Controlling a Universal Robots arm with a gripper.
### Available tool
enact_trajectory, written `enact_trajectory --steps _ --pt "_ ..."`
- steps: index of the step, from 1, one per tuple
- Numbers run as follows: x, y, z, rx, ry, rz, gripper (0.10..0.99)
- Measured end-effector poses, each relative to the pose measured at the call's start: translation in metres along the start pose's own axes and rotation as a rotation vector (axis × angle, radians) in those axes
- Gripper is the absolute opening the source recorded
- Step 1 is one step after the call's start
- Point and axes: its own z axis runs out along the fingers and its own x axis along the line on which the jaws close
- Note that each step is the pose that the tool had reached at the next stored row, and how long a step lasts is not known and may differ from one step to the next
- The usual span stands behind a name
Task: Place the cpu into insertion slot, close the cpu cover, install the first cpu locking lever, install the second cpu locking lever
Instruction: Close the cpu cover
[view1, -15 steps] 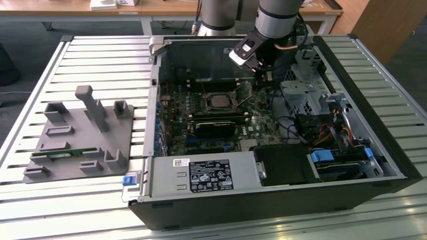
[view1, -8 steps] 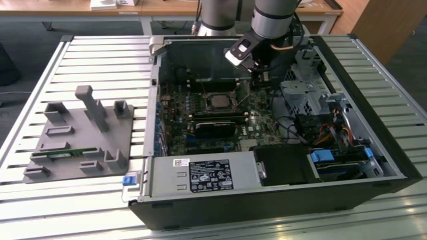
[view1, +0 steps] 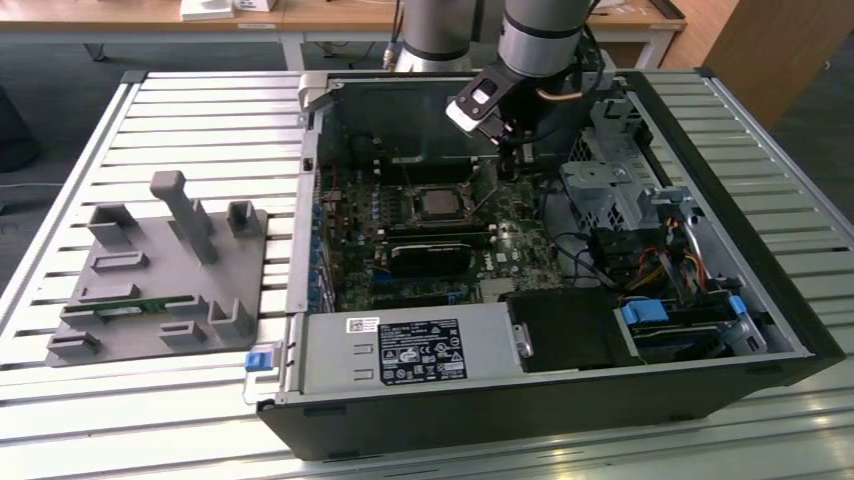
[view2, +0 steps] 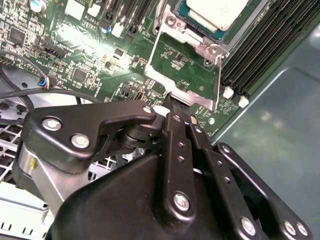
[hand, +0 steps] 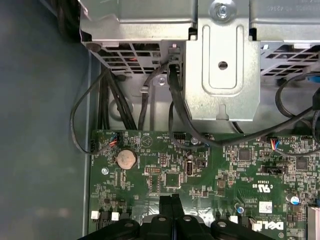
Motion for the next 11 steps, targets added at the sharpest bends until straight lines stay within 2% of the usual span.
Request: enact_trajectory --steps 11 --pt "0.0 -0.012 -0.0003 0.0 0.0001 0.0 0.106"
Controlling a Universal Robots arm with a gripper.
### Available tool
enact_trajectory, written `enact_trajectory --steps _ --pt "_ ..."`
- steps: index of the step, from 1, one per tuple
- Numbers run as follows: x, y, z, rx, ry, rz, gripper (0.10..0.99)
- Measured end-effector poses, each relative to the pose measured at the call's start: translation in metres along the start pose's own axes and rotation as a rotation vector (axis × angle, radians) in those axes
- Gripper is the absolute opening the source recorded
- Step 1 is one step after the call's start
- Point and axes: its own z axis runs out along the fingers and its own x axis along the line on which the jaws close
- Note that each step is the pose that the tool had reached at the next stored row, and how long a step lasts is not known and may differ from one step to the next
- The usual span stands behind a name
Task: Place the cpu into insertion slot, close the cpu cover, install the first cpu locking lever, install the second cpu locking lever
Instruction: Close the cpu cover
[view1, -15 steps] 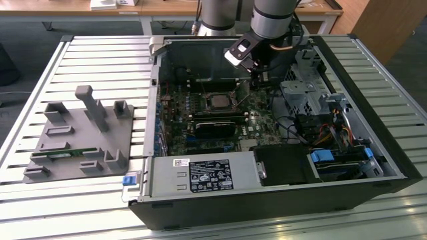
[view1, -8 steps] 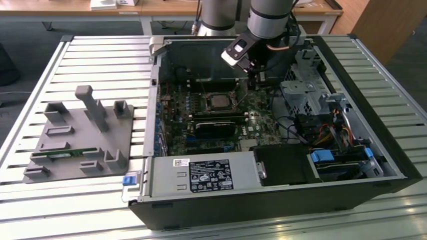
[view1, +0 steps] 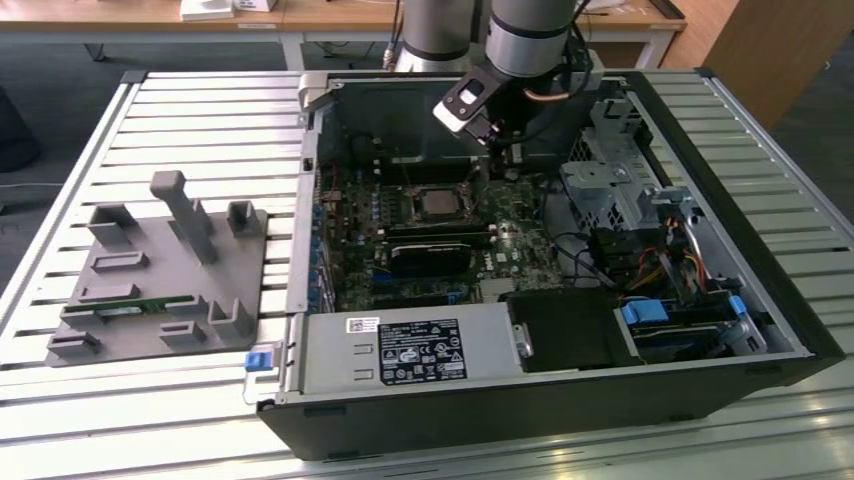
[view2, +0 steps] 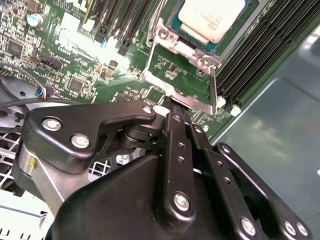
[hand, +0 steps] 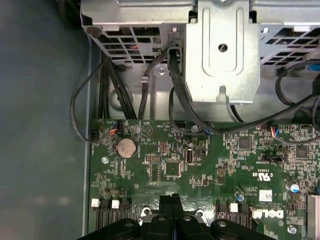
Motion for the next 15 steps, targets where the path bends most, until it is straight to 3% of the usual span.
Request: enact_trajectory --steps 7,15 --pt "0.0 -0.0095 -0.0002 0.0 0.0 0.0 0.106" --pt "0.0 -0.0151 0.0 0.0 0.0 0.0 0.106"
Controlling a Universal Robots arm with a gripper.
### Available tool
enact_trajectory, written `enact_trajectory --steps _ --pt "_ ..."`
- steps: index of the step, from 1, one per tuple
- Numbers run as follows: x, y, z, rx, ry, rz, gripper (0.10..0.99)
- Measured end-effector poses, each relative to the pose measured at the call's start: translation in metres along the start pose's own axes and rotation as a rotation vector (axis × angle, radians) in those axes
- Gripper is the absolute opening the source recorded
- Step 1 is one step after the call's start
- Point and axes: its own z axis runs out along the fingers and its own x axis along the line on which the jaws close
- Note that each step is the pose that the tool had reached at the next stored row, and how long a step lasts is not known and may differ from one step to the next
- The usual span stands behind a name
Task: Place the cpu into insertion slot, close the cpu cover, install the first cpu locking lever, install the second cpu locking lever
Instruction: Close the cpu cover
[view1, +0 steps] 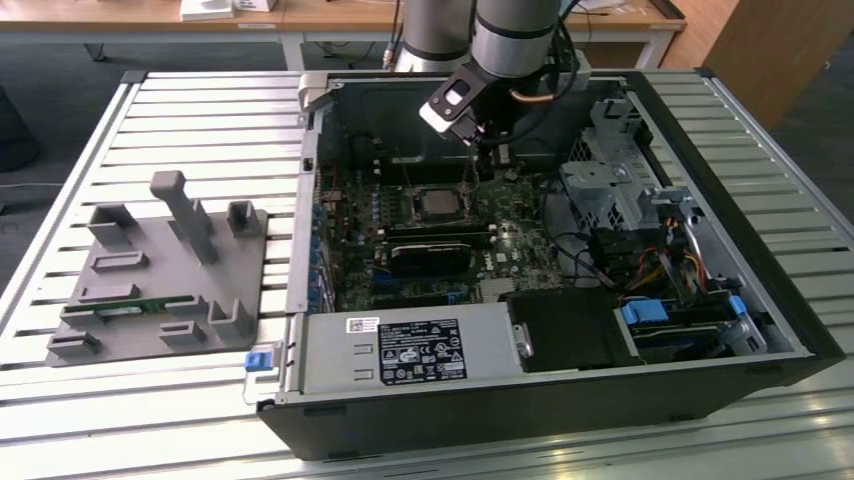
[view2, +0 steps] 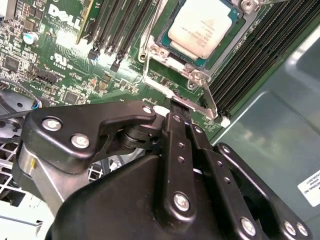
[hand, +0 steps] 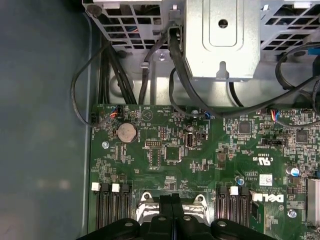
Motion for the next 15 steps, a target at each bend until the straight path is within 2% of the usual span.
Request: enact_trajectory --steps 15 --pt "-0.0001 -0.0091 0.0017 0.0 0.0003 0.0 0.106"
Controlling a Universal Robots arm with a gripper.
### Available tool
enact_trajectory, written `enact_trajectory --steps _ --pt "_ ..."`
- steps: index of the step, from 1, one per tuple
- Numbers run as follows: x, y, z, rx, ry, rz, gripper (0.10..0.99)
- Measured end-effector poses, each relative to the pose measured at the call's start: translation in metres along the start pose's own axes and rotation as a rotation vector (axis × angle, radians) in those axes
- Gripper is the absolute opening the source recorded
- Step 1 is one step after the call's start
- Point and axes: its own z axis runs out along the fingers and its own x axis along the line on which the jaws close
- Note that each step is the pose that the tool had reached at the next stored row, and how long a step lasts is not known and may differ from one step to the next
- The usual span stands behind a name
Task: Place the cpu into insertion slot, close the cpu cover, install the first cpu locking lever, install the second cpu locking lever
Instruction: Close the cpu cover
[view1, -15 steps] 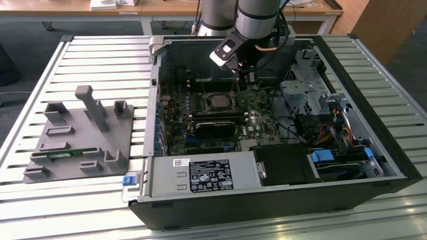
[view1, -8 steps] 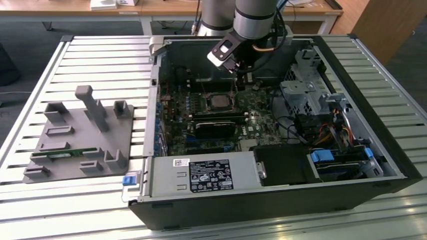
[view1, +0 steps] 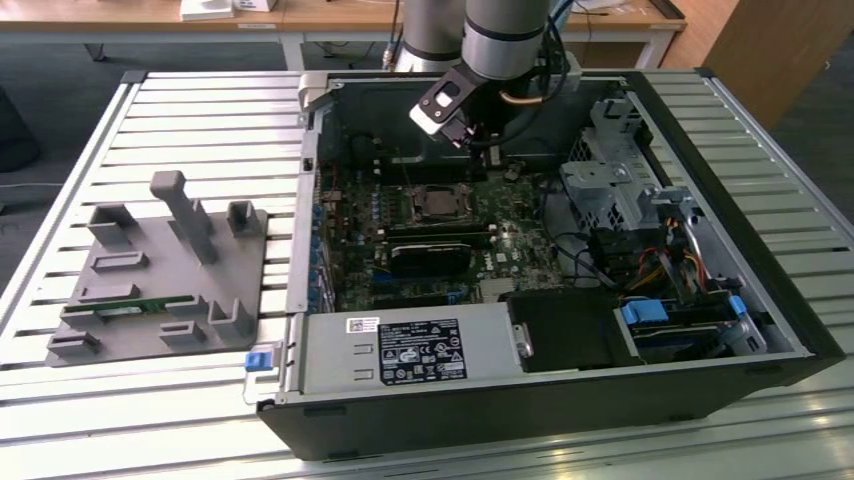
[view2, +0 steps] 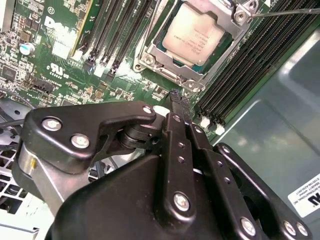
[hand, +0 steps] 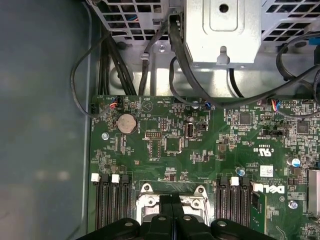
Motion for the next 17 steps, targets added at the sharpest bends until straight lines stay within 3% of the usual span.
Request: enact_trajectory --steps 7,12,17 --pt "-0.0003 -0.0046 0.0027 0.0 -0.0003 0.0 0.106" --pt "-0.0004 -0.0161 0.0038 0.0 -0.0003 0.0 0.106" --pt "-0.0037 -0.0208 0.0057 0.0 -0.0002 0.0 0.106"
